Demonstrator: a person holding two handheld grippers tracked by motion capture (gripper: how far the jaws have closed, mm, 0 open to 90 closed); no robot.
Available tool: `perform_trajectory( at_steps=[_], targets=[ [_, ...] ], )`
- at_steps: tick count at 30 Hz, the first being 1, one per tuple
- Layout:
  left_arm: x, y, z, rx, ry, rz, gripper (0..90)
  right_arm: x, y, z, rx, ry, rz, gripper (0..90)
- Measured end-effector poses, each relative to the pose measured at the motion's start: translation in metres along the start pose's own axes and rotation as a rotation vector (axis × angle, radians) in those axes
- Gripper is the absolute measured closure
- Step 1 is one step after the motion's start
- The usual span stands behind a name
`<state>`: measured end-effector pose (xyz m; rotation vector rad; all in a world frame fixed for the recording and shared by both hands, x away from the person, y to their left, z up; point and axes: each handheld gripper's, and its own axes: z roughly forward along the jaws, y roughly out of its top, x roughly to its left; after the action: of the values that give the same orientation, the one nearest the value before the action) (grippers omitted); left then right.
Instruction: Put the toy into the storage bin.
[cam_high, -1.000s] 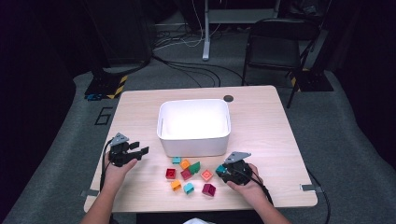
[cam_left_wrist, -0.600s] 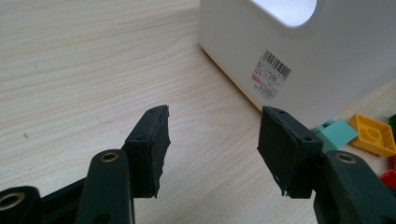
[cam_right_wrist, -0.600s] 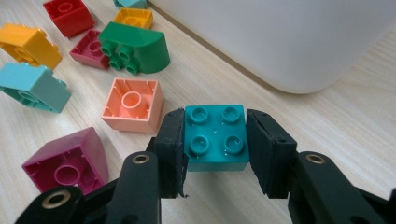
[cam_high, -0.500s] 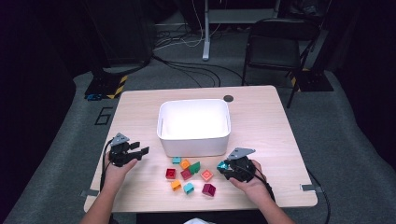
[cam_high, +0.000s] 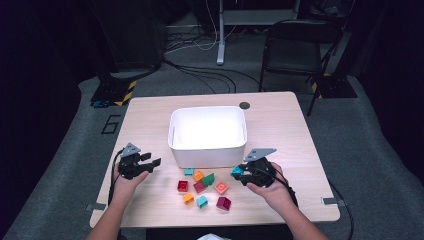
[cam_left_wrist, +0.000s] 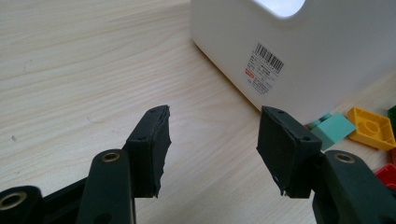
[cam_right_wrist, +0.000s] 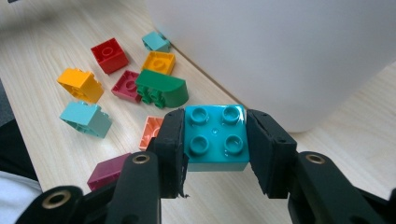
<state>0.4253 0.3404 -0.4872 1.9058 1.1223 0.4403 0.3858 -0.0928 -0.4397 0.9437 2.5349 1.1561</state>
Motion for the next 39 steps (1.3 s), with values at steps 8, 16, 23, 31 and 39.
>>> perform_trajectory(
  at_steps=[8,16,23,31,39],
  targets=[
    [0.0,0.0,0.0,0.003,0.001,0.003,43.5,-0.003,0.017,-0.014,-0.003,0.047,-0.002,58.3],
    [0.0,0.0,0.0,0.001,0.006,-0.003,43.6,-0.007,0.037,-0.036,-0.024,0.072,0.0,58.3],
    [0.0,-0.001,0.0,0.001,0.006,-0.001,43.7,-0.01,0.053,-0.052,-0.04,0.057,-0.014,58.3],
    [0.001,-0.001,0.0,0.003,0.005,0.0,43.6,-0.016,0.078,-0.054,-0.058,0.036,-0.031,58.3],
    [0.001,-0.001,-0.001,0.001,0.002,-0.01,44.2,-0.023,0.094,-0.037,-0.064,0.006,-0.033,58.3]
  ],
)
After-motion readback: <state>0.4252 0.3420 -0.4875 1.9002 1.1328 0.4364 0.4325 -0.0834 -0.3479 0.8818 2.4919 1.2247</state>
